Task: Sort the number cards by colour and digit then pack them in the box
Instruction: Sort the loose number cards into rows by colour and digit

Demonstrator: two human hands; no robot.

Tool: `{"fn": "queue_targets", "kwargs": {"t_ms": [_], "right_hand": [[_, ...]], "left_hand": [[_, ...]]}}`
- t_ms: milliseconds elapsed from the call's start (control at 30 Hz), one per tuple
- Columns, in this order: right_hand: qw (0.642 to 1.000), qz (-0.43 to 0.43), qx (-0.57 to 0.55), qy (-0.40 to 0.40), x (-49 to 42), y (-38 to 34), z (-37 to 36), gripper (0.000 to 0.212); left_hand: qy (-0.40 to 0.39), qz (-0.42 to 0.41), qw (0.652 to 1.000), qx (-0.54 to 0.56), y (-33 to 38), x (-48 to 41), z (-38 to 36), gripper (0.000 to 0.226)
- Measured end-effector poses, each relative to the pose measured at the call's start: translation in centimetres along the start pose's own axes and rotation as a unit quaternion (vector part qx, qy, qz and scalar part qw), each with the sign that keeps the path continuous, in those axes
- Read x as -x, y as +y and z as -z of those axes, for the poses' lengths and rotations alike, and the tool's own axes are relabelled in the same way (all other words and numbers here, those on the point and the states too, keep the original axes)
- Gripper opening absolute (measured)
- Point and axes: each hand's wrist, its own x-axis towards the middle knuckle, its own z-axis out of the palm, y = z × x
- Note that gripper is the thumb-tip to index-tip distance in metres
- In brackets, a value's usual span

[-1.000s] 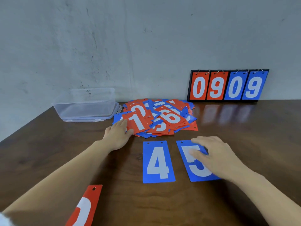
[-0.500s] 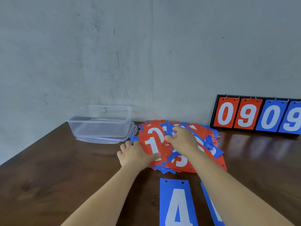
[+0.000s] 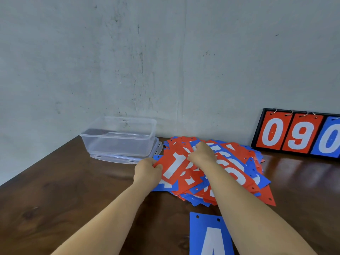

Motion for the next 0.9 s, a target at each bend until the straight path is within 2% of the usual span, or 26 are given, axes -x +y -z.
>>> {"fn": "queue_targets", "kwargs": {"t_ms": [33,67,100,200,300,400,500,600,733,900], "right_hand": [[0.999,0.012,-0.032,0.005,0.2,0.1,0.2,0.009],[0.998,0.02,-0.062,0.005,0.2,0.2,0.2,0.022],[0.996,0.029,-0.087,0.005,0.4,0.3,0.5,0.025],[0.981,0.042,-0.19,0.026,1.6,0.2,2.2,0.014],[0.958,0.055,-0.274,0.059,3.0,0.0,5.0,0.018],[0.937,0.061,-0.337,0.068,5.3,-0.2,8.0,0.018],[0.93,0.068,-0.359,0.039,8.3,0.0,9.9,0.021],[0.926,0.084,-0.366,0.051,11.1,0.0,10.9,0.024],[0.934,0.084,-0.345,0.043,14.0,-0.4,11.5,0.03],[0.936,0.095,-0.338,0.018,16.3,0.3,12.5,0.027]], "left_hand": [[0.004,0.0,1.0,0.016,0.1,0.1,0.2,0.018],[0.007,-0.002,1.0,0.029,0.1,0.2,0.4,0.017],[0.007,-0.008,0.999,0.042,0.3,0.5,0.7,0.017],[-0.009,-0.03,0.995,0.099,0.9,1.3,1.7,0.022],[-0.047,-0.048,0.985,0.158,1.9,2.1,2.7,0.014],[-0.104,-0.062,0.964,0.237,3.1,3.3,4.0,0.03],[-0.105,-0.053,0.95,0.29,4.3,4.0,5.5,0.043],[-0.116,-0.059,0.936,0.326,5.2,5.4,6.8,0.055],[-0.145,-0.111,0.932,0.312,5.6,7.3,7.5,0.033],[-0.171,-0.112,0.921,0.33,5.0,9.0,9.3,0.02]]}}
